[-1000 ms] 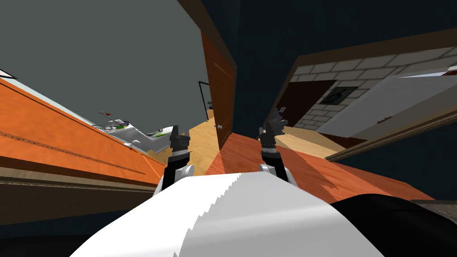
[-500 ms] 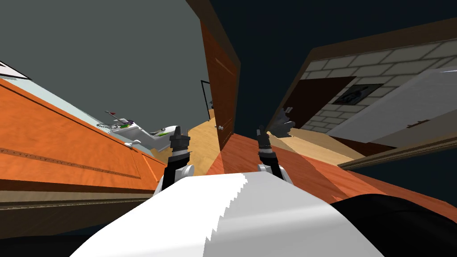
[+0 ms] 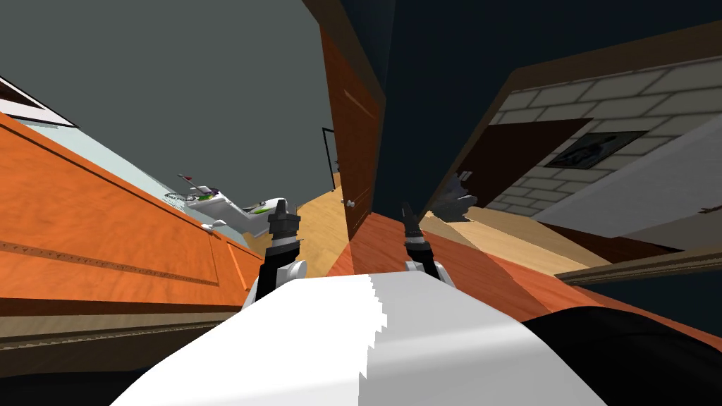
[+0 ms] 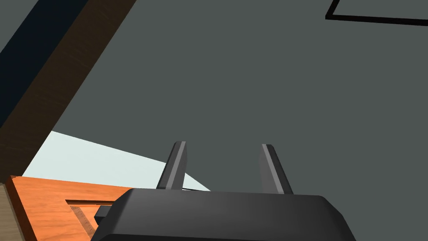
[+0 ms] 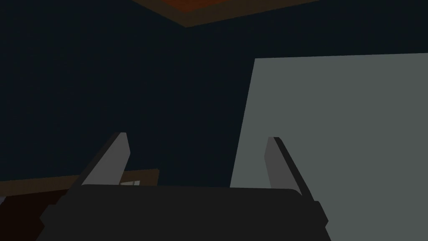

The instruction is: Push the door open

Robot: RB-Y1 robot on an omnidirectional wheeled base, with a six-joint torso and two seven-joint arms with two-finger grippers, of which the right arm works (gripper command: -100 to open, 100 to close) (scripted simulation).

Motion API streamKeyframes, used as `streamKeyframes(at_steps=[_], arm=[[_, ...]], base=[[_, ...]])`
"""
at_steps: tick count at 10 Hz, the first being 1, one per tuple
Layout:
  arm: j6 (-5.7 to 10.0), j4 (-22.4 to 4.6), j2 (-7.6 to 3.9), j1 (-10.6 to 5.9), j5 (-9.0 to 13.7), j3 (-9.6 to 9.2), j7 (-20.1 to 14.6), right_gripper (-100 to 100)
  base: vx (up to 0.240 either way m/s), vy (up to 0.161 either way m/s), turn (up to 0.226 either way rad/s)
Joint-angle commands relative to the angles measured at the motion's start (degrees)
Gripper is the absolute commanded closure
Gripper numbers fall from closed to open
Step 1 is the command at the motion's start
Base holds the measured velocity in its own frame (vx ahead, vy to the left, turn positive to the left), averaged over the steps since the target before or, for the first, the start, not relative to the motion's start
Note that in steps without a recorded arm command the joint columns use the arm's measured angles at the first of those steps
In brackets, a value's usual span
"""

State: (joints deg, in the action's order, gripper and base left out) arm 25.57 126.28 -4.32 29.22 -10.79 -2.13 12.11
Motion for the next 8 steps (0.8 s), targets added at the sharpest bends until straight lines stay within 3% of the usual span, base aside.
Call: streamKeyframes(at_steps=[1, 8], arm=[[0.59, -1.94, -0.34, -0.64, -0.45, 0.11, 1.46, -100], [3.37, -9.97, -0.82, -1.9, -3.42, -1.02, 8.94, -100]], base=[[0.074, -0.039, 0.085], [0.092, -0.04, 0.095]])
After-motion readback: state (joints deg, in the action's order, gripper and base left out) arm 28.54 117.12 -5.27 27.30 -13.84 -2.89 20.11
